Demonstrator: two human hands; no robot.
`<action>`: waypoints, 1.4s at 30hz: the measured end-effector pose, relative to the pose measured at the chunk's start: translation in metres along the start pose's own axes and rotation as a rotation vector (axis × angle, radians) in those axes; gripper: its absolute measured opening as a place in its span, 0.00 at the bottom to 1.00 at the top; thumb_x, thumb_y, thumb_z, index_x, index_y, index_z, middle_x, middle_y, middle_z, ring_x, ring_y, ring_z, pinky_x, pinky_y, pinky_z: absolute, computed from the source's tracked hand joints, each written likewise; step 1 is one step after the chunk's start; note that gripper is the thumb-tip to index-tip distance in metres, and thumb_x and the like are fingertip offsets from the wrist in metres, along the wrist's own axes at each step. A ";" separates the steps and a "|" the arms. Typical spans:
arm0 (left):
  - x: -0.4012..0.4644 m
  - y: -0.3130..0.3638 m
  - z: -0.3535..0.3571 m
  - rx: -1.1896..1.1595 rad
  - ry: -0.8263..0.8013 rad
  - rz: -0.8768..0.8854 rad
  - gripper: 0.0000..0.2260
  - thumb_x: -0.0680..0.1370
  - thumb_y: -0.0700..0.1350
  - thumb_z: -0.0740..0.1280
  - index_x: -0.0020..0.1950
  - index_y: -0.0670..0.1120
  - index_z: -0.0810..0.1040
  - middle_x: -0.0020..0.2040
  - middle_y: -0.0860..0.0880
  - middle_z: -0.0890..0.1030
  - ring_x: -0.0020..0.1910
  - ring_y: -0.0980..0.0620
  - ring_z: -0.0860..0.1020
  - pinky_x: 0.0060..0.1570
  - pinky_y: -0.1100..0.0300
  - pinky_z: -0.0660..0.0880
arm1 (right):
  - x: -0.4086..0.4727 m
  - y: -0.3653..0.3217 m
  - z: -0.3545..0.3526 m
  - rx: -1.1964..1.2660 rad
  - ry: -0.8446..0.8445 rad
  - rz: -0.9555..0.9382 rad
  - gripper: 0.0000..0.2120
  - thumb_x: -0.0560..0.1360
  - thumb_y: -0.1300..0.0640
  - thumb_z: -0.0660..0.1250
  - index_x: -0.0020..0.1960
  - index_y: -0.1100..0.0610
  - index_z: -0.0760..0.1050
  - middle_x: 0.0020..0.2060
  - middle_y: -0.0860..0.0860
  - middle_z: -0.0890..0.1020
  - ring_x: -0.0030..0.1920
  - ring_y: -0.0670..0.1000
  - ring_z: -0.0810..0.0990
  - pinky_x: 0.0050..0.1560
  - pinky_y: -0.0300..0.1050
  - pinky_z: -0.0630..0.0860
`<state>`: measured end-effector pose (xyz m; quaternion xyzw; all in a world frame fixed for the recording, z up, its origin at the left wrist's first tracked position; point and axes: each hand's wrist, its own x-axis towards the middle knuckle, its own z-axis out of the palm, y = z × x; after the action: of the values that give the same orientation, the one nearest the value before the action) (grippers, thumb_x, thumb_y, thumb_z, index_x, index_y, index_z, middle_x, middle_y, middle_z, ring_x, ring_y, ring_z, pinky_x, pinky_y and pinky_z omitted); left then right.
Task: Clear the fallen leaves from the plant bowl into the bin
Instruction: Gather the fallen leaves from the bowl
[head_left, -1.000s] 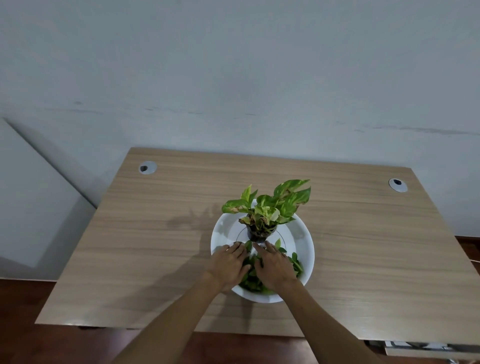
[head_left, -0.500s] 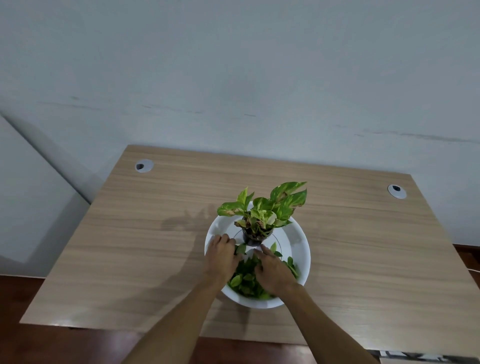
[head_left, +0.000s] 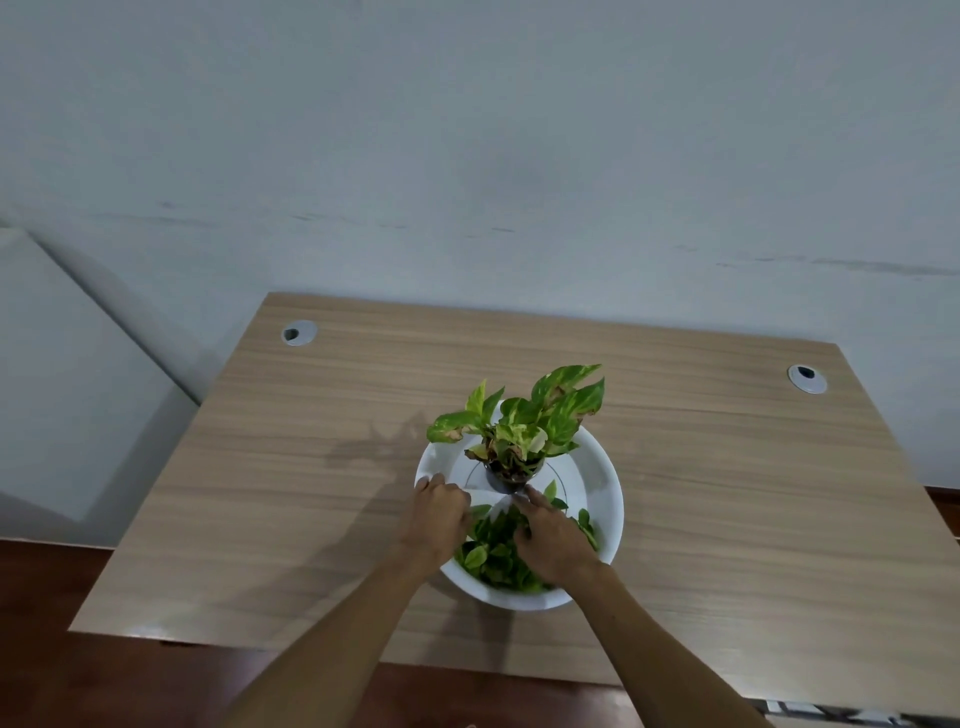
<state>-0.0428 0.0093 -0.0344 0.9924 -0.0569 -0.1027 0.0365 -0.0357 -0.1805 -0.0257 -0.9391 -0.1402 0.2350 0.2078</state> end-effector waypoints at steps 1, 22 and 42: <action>-0.001 -0.001 0.000 0.024 -0.021 0.026 0.11 0.78 0.47 0.62 0.45 0.46 0.82 0.44 0.46 0.83 0.53 0.45 0.75 0.59 0.53 0.68 | 0.000 0.000 0.000 0.003 -0.001 0.001 0.27 0.79 0.58 0.57 0.78 0.52 0.60 0.80 0.50 0.57 0.68 0.61 0.74 0.66 0.54 0.73; -0.032 0.041 -0.009 -0.224 -0.213 -0.078 0.15 0.81 0.47 0.57 0.63 0.40 0.72 0.63 0.40 0.71 0.64 0.42 0.70 0.64 0.50 0.69 | -0.040 0.017 -0.004 -0.214 0.006 -0.086 0.17 0.80 0.56 0.55 0.65 0.61 0.70 0.63 0.57 0.75 0.65 0.57 0.72 0.67 0.50 0.69; -0.034 0.021 0.001 -0.255 -0.050 0.035 0.18 0.81 0.46 0.56 0.70 0.43 0.69 0.66 0.45 0.72 0.65 0.46 0.71 0.63 0.53 0.70 | -0.046 0.007 0.018 -0.110 -0.004 -0.293 0.20 0.82 0.55 0.53 0.71 0.60 0.69 0.70 0.56 0.71 0.71 0.56 0.68 0.73 0.49 0.66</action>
<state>-0.0778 -0.0071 -0.0268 0.9758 -0.0618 -0.1329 0.1626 -0.0826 -0.1975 -0.0260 -0.9181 -0.2886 0.1963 0.1879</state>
